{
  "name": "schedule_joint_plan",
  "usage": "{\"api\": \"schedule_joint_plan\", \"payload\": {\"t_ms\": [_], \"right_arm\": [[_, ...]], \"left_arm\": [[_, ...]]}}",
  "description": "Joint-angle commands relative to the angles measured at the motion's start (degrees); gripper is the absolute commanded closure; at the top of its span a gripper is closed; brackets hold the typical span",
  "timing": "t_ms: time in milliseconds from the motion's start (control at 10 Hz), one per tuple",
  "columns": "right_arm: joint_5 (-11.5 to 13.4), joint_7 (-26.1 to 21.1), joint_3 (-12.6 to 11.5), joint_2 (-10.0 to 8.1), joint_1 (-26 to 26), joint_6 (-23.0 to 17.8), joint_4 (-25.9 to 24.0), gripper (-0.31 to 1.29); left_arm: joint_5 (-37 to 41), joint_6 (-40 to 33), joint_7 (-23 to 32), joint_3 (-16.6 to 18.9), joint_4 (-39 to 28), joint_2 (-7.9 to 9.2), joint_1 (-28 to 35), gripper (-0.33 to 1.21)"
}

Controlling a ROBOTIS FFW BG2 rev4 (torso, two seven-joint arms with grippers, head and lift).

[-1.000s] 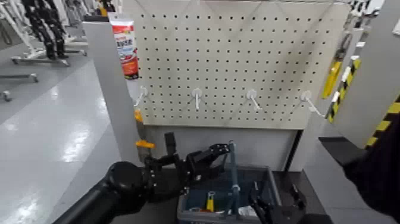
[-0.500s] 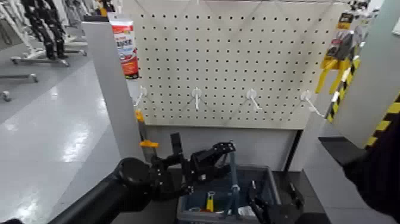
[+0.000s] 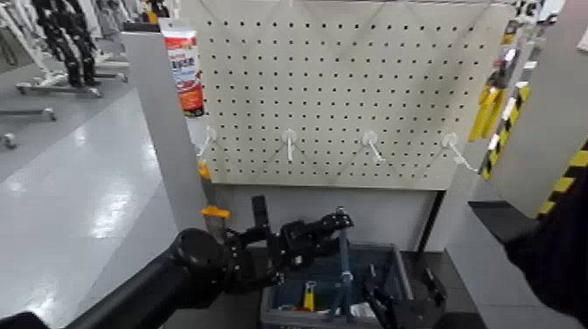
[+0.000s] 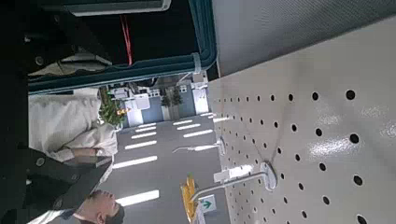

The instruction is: Grasp the handle of the crate.

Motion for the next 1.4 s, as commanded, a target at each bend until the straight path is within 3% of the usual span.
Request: {"api": "schedule_joint_plan", "payload": {"t_ms": [100,700,1000,1400], "right_arm": [[-0.1,0.0,-0.1,0.0,0.0,-0.2,0.1,0.13],[-0.1,0.0,-0.4,-0.09,0.4,-0.5,0.0,0.13],[-0.1,0.0,-1.1,0.0,0.9,-0.6,-0.3,0.13],[0.2,-0.1,-1.4,0.0,1.2,-0.6,-0.3,0.13]], "left_arm": [[0.0,0.0,-0.2,-0.3,0.3,-0.09,0.1,0.94],[0.0,-1.1,-0.9,0.3,-0.1,-0.35,1.6,1.19],[0.0,-1.7,-0.8,2.0,-3.1,-0.35,4.1,1.19],[-0.1,-1.0,0.7,6.0,-9.9,0.88,9.6,1.19]]}}
